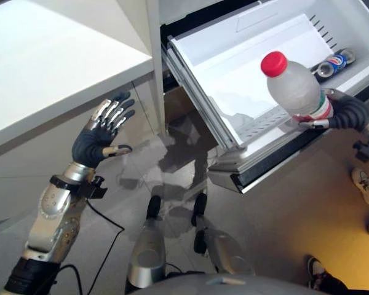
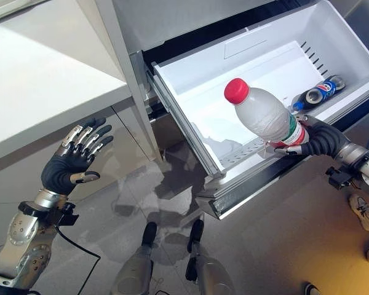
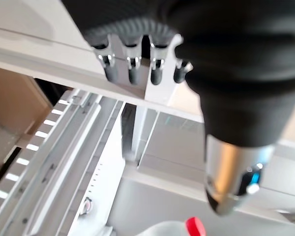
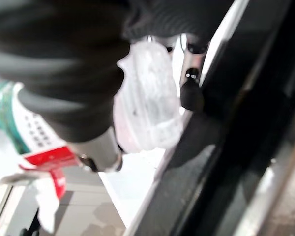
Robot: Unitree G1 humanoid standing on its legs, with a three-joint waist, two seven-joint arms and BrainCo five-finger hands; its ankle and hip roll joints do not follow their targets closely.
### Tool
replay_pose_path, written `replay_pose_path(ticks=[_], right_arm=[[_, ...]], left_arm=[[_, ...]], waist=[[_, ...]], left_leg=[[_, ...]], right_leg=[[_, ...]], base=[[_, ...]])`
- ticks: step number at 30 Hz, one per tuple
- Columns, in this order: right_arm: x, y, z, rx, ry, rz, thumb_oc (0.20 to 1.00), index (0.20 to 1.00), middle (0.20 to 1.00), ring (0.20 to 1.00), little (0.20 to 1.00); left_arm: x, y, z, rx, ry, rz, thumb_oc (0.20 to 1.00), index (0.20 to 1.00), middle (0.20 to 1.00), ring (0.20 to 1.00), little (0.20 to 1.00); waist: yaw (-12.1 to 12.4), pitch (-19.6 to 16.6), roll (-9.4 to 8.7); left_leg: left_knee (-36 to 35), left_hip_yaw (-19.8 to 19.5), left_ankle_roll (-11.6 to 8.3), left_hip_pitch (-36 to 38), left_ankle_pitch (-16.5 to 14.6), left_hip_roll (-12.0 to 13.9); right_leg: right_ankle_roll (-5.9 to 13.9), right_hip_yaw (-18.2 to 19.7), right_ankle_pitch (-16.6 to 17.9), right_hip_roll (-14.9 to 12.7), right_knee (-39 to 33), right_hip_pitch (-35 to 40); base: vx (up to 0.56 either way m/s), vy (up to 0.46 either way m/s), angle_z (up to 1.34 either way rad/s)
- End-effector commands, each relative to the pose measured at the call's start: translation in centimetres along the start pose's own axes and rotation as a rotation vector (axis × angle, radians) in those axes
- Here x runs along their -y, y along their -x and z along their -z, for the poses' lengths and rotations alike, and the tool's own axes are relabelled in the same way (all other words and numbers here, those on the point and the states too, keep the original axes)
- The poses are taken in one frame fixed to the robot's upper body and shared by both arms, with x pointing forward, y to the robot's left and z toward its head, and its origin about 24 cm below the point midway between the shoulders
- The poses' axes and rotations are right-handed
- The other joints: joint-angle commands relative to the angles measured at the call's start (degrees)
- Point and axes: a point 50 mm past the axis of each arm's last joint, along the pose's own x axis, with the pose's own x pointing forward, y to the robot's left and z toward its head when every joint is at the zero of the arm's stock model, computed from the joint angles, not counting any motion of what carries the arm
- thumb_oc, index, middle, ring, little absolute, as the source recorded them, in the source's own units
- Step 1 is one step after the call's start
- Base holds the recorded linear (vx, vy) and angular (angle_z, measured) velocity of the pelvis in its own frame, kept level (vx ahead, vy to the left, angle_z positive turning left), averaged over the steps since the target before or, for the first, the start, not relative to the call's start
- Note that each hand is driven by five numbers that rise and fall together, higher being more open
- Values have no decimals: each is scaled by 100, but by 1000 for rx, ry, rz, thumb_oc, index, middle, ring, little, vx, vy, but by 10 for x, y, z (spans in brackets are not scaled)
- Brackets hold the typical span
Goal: Take the drinks into the refrigerator
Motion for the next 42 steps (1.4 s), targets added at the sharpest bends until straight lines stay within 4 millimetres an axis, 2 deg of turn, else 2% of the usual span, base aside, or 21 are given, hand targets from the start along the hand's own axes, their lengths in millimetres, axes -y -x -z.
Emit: replay_pose_path(ticks=[1, 3, 4, 5, 8, 9, 10, 11, 12, 13, 14, 20, 25, 28, 33, 42], right_arm=[[0, 7, 16, -63, -48, -19, 200, 200, 200, 200, 200], [3, 4, 9, -38, -37, -16, 200, 200, 200, 200, 200], [10, -1, -2, 9, -36, 17, 200, 200, 200, 200, 200], [10, -1, -2, 10, -36, 16, 200, 200, 200, 200, 200], [26, -14, -31, 128, 18, 80, 200, 200, 200, 200, 200], [26, -15, -32, 129, 18, 79, 200, 200, 200, 200, 200], [36, -21, -47, 174, 60, 116, 200, 200, 200, 200, 200], [36, -22, -47, 176, 61, 113, 200, 200, 200, 200, 200], [44, -26, -60, 208, 104, 147, 200, 200, 200, 200, 200], [44, -28, -61, 210, 105, 144, 200, 200, 200, 200, 200], [56, -32, -76, 243, 143, 185, 200, 200, 200, 200, 200], [74, -43, -116, 256, 323, 204, 200, 200, 200, 200, 200], [82, -50, -128, 245, 390, 233, 200, 200, 200, 200, 200], [83, -55, -136, 243, 421, 229, 200, 200, 200, 200, 200], [87, -58, -149, 238, 463, 226, 200, 200, 200, 200, 200], [81, -71, -173, 249, 560, 179, 200, 200, 200, 200, 200]], left_arm=[[6, -3, -17, 109, -28, 35, 1000, 1000, 1000, 1000, 1000], [5, -3, -18, 110, -28, 35, 1000, 1000, 1000, 1000, 1000], [5, -3, -19, 111, -25, 30, 1000, 1000, 1000, 1000, 1000], [5, -3, -19, 111, -26, 29, 1000, 1000, 1000, 1000, 1000], [3, -4, -21, 120, -24, 27, 1000, 1000, 1000, 1000, 1000], [3, -4, -22, 120, -25, 25, 1000, 1000, 1000, 1000, 1000], [3, -5, -21, 119, -22, 29, 1000, 1000, 1000, 1000, 1000], [3, -5, -21, 120, -22, 26, 1000, 1000, 1000, 1000, 1000], [3, -6, -22, 121, -16, 33, 1000, 1000, 1000, 1000, 1000], [3, -5, -22, 121, -17, 29, 1000, 1000, 1000, 1000, 1000], [3, -6, -22, 125, -3, 30, 1000, 1000, 1000, 1000, 1000], [2, -5, -27, 130, -15, 30, 1000, 1000, 1000, 1000, 1000], [3, -6, -29, 137, -12, 34, 1000, 1000, 1000, 1000, 1000], [3, -8, -32, 147, -30, 44, 1000, 1000, 1000, 1000, 1000], [4, -11, -38, 172, -47, 52, 1000, 1000, 1000, 1000, 1000], [7, -14, -48, 207, -111, 77, 1000, 1000, 1000, 1000, 1000]], waist=[[-384, -146, -66], [-383, -145, -77], [-356, -141, -98], [-362, -141, -100], [-266, -130, -114], [-277, -132, -116], [-199, -121, -114], [-216, -124, -115], [-158, -112, -109], [-179, -114, -108], [-104, -86, -107], [-34, -13, -219], [-26, 49, -230], [49, 134, -371], [42, 192, -449], [62, 363, -619]], left_leg=[[55, -225, -248, -39, 157, 191], [52, -220, -250, -43, 155, 192], [60, -221, -251, -54, 154, 194], [61, -220, -251, -54, 154, 194], [16, -279, -242, -82, 180, 203], [15, -278, -243, -83, 181, 203], [-18, -304, -238, -103, 202, 199], [-19, -302, -238, -103, 203, 199], [-56, -316, -236, -121, 228, 202], [-58, -313, -236, -120, 229, 202], [-83, -326, -237, -156, 261, 205], [-185, -373, -257, -268, 392, 227], [-240, -418, -280, -309, 451, 252], [-298, -487, -310, -365, 545, 279], [-366, -634, -342, -485, 644, 309], [-381, -585, -372, -664, 667, 333]], right_leg=[[118, -114, -1239, 87, 880, 49], [120, -106, -1239, 86, 888, 40], [120, -105, -1247, 89, 903, 26], [120, -104, -1247, 89, 905, 25], [117, -97, -1269, 103, 967, -64], [117, -95, -1270, 103, 970, -68], [116, -84, -1264, 106, 990, -121], [116, -81, -1265, 106, 992, -124], [119, -85, -1260, 108, 987, -160], [119, -83, -1260, 108, 988, -161], [118, -85, -1258, 119, 986, -206], [127, -56, -1163, 144, 955, -371], [121, -80, -1175, 165, 958, -419], [119, -95, -1158, 215, 1011, -543], [112, -123, -1153, 251, 1180, -796], [119, -103, -1071, 295, 1057, -888]], base=[[9, -3, -4], [11, -5, -4], [14, -10, -4], [23, -16, -6], [19, -12, -6], [10, -11, -7], [0, 0, 0], [5, 4, -4], [2, 6, -4], [-5, 11, -6], [-13, 5, -5], [-4, -3, -3], [1, -2, -1], [-4, -24, 3], [-6, -34, -1], [-27, -5, 4]])
